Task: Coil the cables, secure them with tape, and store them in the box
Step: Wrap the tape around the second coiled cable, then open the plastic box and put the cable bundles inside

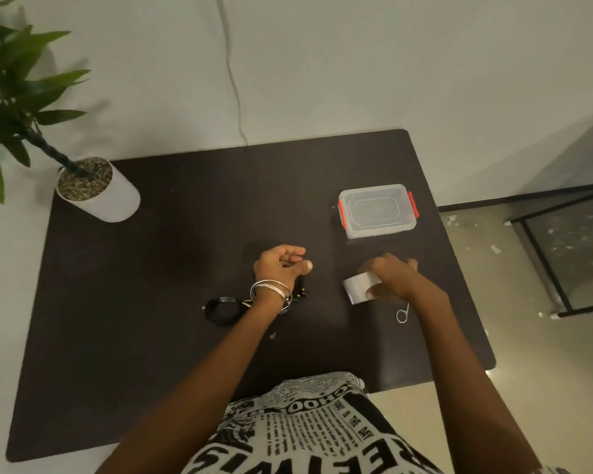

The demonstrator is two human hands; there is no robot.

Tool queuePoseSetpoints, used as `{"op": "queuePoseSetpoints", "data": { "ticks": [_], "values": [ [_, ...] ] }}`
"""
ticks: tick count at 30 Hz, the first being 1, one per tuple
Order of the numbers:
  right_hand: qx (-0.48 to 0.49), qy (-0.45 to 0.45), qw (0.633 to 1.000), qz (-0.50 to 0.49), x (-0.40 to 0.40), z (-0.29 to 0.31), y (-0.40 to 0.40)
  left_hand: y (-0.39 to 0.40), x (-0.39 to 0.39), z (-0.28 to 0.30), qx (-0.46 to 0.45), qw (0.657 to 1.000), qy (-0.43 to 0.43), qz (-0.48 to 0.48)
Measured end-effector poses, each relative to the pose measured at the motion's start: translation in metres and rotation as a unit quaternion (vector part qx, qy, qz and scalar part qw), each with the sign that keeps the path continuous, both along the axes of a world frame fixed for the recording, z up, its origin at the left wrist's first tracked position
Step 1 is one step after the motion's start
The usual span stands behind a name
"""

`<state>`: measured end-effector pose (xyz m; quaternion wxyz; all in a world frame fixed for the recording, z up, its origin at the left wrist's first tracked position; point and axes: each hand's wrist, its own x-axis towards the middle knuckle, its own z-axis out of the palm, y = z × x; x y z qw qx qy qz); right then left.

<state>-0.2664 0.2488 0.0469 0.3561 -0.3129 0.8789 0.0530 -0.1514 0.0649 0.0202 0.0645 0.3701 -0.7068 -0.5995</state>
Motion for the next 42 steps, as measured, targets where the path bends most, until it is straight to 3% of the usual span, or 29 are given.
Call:
{"op": "queuePoseSetpoints", "data": {
  "ticks": [3,8,12,17,27,30,32,33,36,38,39,42],
  "values": [
    [-0.088,-0.012,0.994,-0.057,-0.011,-0.002,0.024,0.010,-0.006,0.000,0.005,1.000,0.004,0.009],
    [-0.183,0.124,0.954,-0.201,0.002,-0.023,0.047,0.023,-0.019,-0.006,-0.007,1.000,-0.005,0.022],
    [-0.219,0.197,0.922,-0.251,0.013,-0.059,0.063,0.036,-0.028,-0.008,0.012,1.000,-0.009,0.018],
    [-0.255,0.201,0.886,-0.331,0.009,-0.073,0.082,0.043,-0.035,-0.012,-0.003,1.000,-0.023,-0.003],
    [-0.206,0.125,0.944,-0.227,-0.006,-0.057,0.083,0.046,-0.044,-0.019,0.034,0.998,-0.051,-0.022],
    [-0.152,0.128,0.958,-0.208,-0.009,-0.045,0.079,0.043,-0.046,-0.019,0.041,0.997,-0.056,-0.019],
    [-0.181,0.161,0.937,-0.252,-0.016,-0.031,0.072,0.040,-0.048,-0.019,0.036,0.997,-0.064,-0.018],
    [-0.234,0.187,0.908,-0.294,-0.022,-0.023,0.067,0.038,-0.050,-0.020,0.027,0.997,-0.068,-0.016],
    [-0.392,0.204,0.774,-0.453,-0.045,-0.006,0.043,0.031,-0.065,-0.018,-0.017,0.995,-0.097,-0.016],
    [-0.410,0.167,0.717,-0.539,-0.068,-0.010,0.025,0.029,-0.080,-0.012,-0.018,0.992,-0.117,-0.032],
    [-0.389,0.140,0.724,-0.552,-0.080,-0.015,0.017,0.029,-0.088,-0.010,-0.012,0.991,-0.128,-0.044],
    [-0.311,0.061,0.795,-0.517,-0.100,-0.034,0.002,0.033,-0.114,-0.008,0.020,0.984,-0.153,-0.087]
  ]
}}
